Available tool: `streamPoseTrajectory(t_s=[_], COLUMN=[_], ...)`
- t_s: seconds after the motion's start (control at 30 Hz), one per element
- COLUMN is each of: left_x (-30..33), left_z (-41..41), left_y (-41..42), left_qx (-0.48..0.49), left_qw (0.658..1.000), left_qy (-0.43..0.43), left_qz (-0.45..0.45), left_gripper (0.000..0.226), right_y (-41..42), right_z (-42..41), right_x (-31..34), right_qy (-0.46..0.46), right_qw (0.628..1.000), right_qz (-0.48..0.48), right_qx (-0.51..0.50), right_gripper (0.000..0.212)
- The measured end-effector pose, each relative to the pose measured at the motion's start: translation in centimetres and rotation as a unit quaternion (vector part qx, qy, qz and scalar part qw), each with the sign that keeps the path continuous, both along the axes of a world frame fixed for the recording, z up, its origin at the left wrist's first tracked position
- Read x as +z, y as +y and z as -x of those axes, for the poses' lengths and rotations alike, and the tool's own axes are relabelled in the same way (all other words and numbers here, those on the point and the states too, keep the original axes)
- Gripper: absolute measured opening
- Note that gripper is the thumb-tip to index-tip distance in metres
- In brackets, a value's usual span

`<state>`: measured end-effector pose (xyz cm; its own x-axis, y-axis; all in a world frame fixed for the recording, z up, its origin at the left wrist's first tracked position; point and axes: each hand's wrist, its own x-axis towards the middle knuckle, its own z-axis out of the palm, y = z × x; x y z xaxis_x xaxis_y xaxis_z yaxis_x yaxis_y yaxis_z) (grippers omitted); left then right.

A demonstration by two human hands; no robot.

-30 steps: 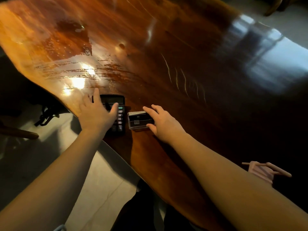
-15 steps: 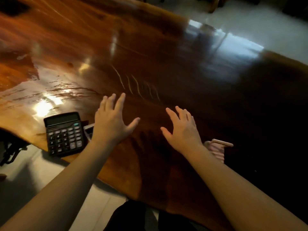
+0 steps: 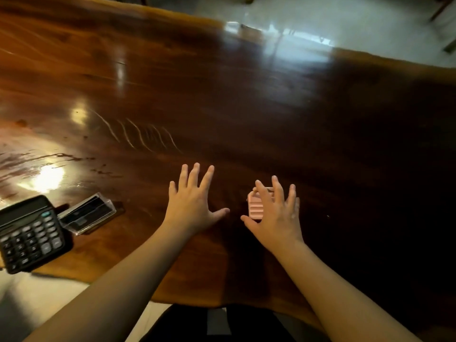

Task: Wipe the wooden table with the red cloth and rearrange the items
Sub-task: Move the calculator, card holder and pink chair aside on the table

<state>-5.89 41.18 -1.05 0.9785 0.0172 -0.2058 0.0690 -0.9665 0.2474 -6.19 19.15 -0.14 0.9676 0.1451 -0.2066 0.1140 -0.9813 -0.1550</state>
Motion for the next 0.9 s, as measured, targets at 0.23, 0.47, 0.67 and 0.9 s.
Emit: streamPoseTrajectory(t_s=[0.23, 0.47, 0.67, 0.9], left_x=[-0.1, -0.5, -0.8, -0.7], left_z=[-0.1, 0.8, 1.9, 4.3], left_y=[-1.6, -0.6, 2.9, 8.5], left_qx=[-0.016, 0.011, 0.074, 0.159], left_qw=[1.0, 0.999, 0.996, 0.986], left_qy=[0.001, 0.003, 0.002, 0.001], left_qz=[0.021, 0.032, 0.042, 0.038], left_gripper=[0.113, 0.109, 0.108, 0.109], right_y=[0.1, -0.1, 2.5, 9.3], right_z=[0.2, -0.5, -2.7, -4.7], right_x=[-1.7, -2.0, -0.7, 0.1], right_qy=[0.006, -0.019, -0.033, -0.04], right_qw=[0.996, 0.994, 0.99, 0.981], right_qz=[-0.093, -0.107, -0.136, -0.163], right_qx=[-0.014, -0.01, 0.02, 0.102], right_gripper=[0.105, 0.103, 0.103, 0.101])
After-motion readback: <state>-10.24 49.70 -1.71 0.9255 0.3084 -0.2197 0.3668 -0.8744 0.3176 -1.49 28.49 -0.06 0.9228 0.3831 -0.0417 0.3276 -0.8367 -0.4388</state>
